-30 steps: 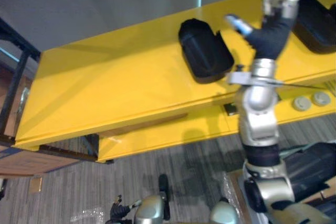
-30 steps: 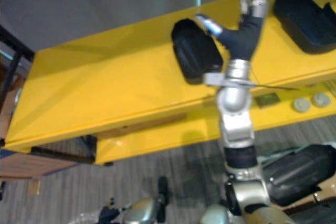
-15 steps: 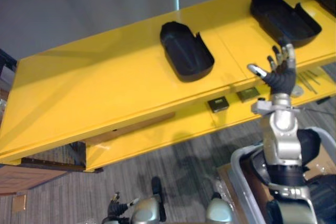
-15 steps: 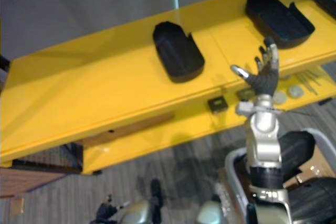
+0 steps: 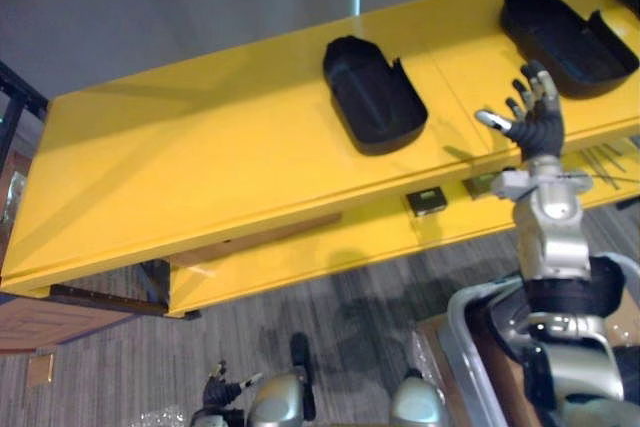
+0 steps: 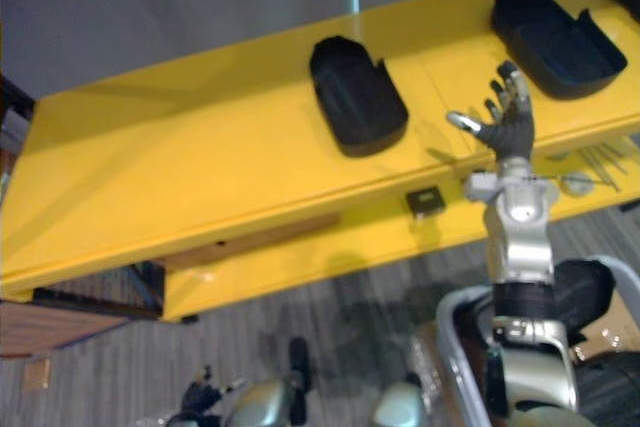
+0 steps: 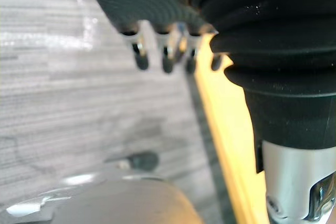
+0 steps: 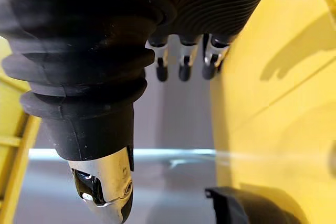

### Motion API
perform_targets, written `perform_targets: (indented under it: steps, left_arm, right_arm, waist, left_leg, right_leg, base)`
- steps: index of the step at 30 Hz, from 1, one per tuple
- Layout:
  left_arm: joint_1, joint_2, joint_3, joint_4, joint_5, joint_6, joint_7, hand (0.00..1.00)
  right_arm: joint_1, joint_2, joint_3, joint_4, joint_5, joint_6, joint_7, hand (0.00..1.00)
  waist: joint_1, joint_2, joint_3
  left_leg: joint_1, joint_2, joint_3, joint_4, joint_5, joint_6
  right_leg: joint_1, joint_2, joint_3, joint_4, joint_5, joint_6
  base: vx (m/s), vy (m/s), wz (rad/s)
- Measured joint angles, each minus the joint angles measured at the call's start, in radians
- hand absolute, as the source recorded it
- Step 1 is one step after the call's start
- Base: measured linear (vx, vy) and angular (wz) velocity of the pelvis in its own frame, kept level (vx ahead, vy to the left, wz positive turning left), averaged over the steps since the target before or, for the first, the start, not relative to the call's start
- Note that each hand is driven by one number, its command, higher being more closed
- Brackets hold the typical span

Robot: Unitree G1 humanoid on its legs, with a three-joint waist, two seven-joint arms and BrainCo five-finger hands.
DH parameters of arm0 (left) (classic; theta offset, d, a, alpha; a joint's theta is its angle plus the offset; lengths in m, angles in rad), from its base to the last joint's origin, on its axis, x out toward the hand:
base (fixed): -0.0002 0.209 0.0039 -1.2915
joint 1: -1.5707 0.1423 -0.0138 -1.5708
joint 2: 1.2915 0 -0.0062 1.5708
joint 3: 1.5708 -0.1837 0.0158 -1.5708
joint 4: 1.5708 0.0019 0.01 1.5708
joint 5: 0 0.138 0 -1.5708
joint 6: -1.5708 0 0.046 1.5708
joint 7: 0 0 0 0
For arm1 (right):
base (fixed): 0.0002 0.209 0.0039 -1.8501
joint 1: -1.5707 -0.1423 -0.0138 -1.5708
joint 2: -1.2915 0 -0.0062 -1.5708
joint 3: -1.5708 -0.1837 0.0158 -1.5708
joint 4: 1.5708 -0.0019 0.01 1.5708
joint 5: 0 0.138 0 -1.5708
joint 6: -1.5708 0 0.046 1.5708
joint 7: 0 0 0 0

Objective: Walk over and take plastic housings, then place them on the shelf

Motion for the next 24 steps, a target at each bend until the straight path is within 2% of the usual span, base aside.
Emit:
perform_targets:
  steps: [9, 19, 24]
  left_arm:
    - [0.000, -0.001, 0.018, -0.030, -0.016, 0.003, -0.022, 0.00]
    - [-0.001, -0.009, 0.018, -0.055, -0.038, 0.002, -0.022, 0.00]
    - [-0.001, -0.009, 0.018, -0.058, -0.039, 0.002, -0.021, 0.00]
  right_arm:
    - [-0.085, -0.032, 0.045, 0.061, 0.039, 0.011, 0.155, 0.00]
    - [-0.169, -0.039, 0.089, 0.128, 0.039, 0.023, 0.217, 0.00]
    - [-0.184, -0.039, 0.110, 0.135, 0.039, 0.025, 0.247, 0.00]
  waist:
    - [0.008, 0.021, 0.042]
    - [0.023, 0.032, 0.091]
    - [0.026, 0.033, 0.093]
  left_leg:
    - [-0.011, -0.011, -0.005, 0.000, 0.005, 0.002]
    - [-0.022, -0.022, -0.027, 0.001, 0.009, 0.001]
    - [-0.040, -0.026, -0.033, 0.005, 0.010, 0.001]
  right_leg:
    - [-0.030, -0.018, -0.002, 0.050, -0.023, 0.002]
    - [-0.034, -0.033, -0.024, 0.074, -0.042, 0.003]
    - [-0.048, -0.038, -0.026, 0.077, -0.045, 0.003]
  base:
    - [0.00, 0.000, 0.01]
    - [0.01, -0.014, 0.08]
    - [0.01, -0.007, 0.04]
